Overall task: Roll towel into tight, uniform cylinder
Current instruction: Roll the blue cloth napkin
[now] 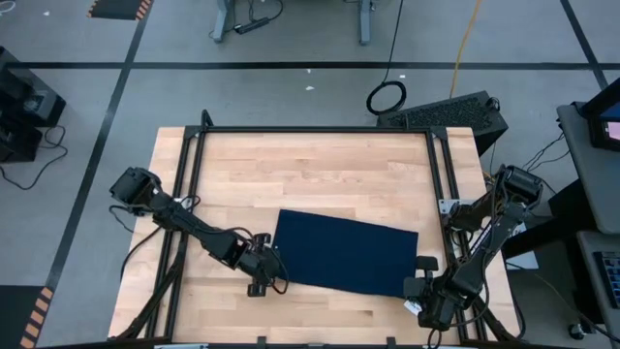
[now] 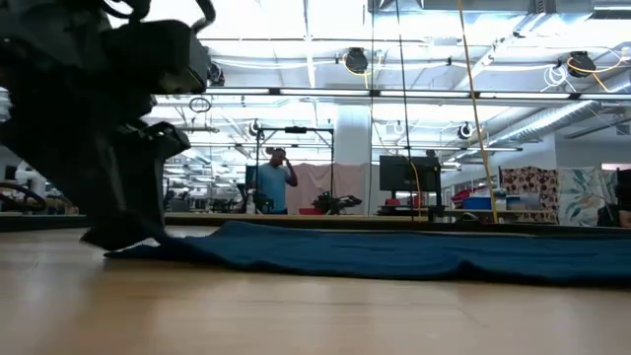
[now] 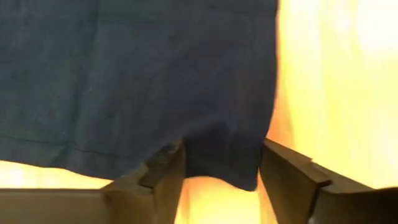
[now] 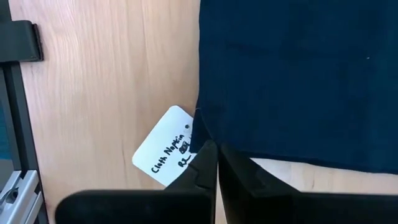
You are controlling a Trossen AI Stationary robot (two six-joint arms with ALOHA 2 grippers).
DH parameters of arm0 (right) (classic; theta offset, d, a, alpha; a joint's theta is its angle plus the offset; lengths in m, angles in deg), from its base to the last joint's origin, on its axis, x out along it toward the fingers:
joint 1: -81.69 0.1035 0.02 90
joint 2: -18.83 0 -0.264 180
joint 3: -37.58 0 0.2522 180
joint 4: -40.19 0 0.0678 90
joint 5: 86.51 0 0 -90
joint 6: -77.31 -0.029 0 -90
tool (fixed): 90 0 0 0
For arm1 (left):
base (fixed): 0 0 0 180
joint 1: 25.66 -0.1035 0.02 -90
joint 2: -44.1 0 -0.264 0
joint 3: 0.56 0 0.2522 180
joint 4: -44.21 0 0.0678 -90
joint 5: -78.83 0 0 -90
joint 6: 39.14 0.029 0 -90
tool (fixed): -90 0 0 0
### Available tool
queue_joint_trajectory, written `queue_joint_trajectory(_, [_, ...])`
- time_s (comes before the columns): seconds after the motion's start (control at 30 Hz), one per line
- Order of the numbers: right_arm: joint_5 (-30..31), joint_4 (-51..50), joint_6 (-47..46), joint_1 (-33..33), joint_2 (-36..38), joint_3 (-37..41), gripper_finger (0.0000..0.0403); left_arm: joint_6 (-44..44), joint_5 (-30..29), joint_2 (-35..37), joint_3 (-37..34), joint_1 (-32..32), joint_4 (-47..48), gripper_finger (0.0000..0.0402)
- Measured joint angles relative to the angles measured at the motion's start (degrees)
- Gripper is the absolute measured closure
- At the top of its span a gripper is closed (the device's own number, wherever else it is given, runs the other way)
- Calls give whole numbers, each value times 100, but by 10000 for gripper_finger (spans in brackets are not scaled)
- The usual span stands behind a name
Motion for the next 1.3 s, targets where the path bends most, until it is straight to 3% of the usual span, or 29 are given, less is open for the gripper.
queue_joint_trajectory(0.17, [0,9,-24,0,-2,0,401,-2,115,370,9,152,61,148])
queue_joint_trajectory(0.33, [0,17,-33,0,-2,0,401,-32,-265,541,13,242,114,142])
queue_joint_trajectory(0.6, [0,47,-142,0,-3,0,401,-424,-697,-41,-3,913,160,148])
queue_joint_trajectory(0.87, [0,35,-142,0,-4,0,401,-400,-1570,-334,-4,1281,275,230])
queue_joint_trajectory(1.07, [13,35,-142,0,-4,0,401,-276,-1397,-511,17,1084,216,296])
queue_joint_trajectory(1.23, [0,26,-142,0,-4,0,401,-183,-1293,-464,16,1062,188,380])
queue_joint_trajectory(1.3, [-1,21,-141,0,-4,0,401,-246,-1309,-300,-6,1054,356,391])
